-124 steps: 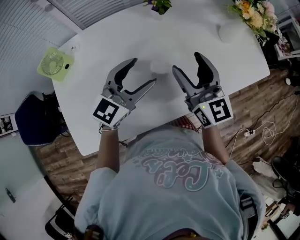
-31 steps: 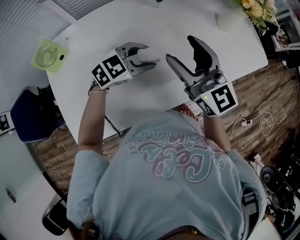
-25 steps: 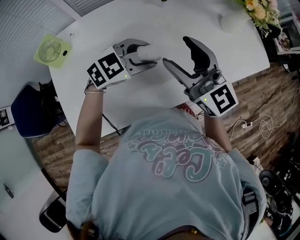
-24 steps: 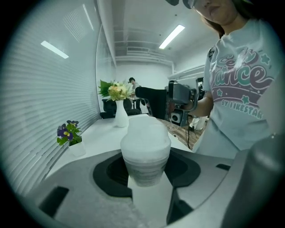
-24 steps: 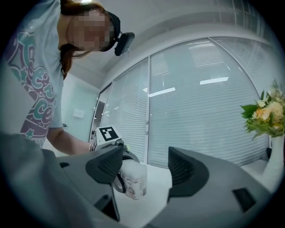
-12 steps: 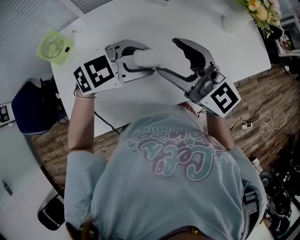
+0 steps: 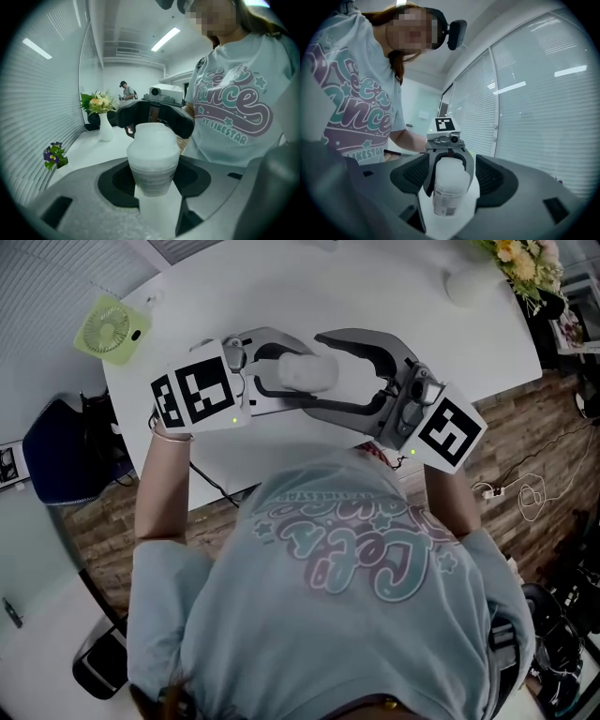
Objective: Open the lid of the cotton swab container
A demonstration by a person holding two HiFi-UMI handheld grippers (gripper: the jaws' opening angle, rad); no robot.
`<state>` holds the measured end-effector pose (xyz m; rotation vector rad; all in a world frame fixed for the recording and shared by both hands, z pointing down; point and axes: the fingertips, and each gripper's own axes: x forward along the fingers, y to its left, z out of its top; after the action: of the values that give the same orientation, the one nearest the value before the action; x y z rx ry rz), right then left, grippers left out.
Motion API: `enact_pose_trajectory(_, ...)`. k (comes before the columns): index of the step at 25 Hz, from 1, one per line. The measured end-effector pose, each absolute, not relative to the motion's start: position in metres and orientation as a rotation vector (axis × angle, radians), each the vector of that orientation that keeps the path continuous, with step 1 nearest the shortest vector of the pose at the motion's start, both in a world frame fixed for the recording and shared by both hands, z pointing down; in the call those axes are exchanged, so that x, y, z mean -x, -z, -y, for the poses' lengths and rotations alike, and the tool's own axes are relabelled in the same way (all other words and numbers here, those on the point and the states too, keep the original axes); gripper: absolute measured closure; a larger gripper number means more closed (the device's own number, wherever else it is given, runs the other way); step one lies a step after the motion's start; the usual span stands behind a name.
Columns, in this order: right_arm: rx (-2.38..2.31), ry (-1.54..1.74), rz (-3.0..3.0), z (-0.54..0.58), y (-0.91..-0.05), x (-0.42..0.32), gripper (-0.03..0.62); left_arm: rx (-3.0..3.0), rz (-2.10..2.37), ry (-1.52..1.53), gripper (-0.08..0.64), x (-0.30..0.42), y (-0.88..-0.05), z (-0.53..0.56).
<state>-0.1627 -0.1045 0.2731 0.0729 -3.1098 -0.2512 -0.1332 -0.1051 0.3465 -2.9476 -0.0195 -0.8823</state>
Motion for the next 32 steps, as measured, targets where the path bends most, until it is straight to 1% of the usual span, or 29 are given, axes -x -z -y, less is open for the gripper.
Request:
enact_pose_trajectory(2, -0.039, 0.261, 3.081, 0.100, -0.276, 0.166, 0.282, 2.947, 0.032, 0.868, 0.362, 0.130, -0.342, 0.101)
enact_pose_trajectory(5, -0.021, 0.259, 3.072, 0.099, -0.274, 0.168, 0.327, 2.937, 0.045, 0.863, 0.361, 0.127, -0.340, 0.098)
enact_pose_trajectory(10, 0.003, 0.276, 3.048, 0.094, -0.274, 0.172, 0.333, 2.946, 0.069, 0.837, 0.362, 0.126, -0.335, 0.093)
enact_pose_trajectory(15, 0.041, 0.247, 3.051, 0.090, -0.277, 0.171, 0.357, 2.915, 0.058, 0.858, 0.362, 0.122, -0.336, 0.093)
enact_pose_trajectory(16, 0.048, 0.239, 3.053, 0.089, -0.277, 0.171, 0.372, 2.913, 0.057, 0.862, 0.362, 0.122, -0.337, 0.092)
enact_pose_trajectory(20, 0.033, 0.240, 3.046, 0.089, -0.281, 0.173, 0.374, 2.898, 0.028, 0.875, 0.362, 0.123, -0.340, 0.093)
enact_pose_trajectory(27, 0.059, 0.144, 3.031, 0.087, -0.285, 0.180, 0.377, 2.907, 0.011, 0.919, 0.362, 0.127, -0.346, 0.089)
enact_pose_trajectory(32, 0.064, 0.123, 3.026, 0.088, -0.287, 0.179, 0.379, 2.907, 0.014, 0.893, 0.361, 0.126, -0.347, 0.089)
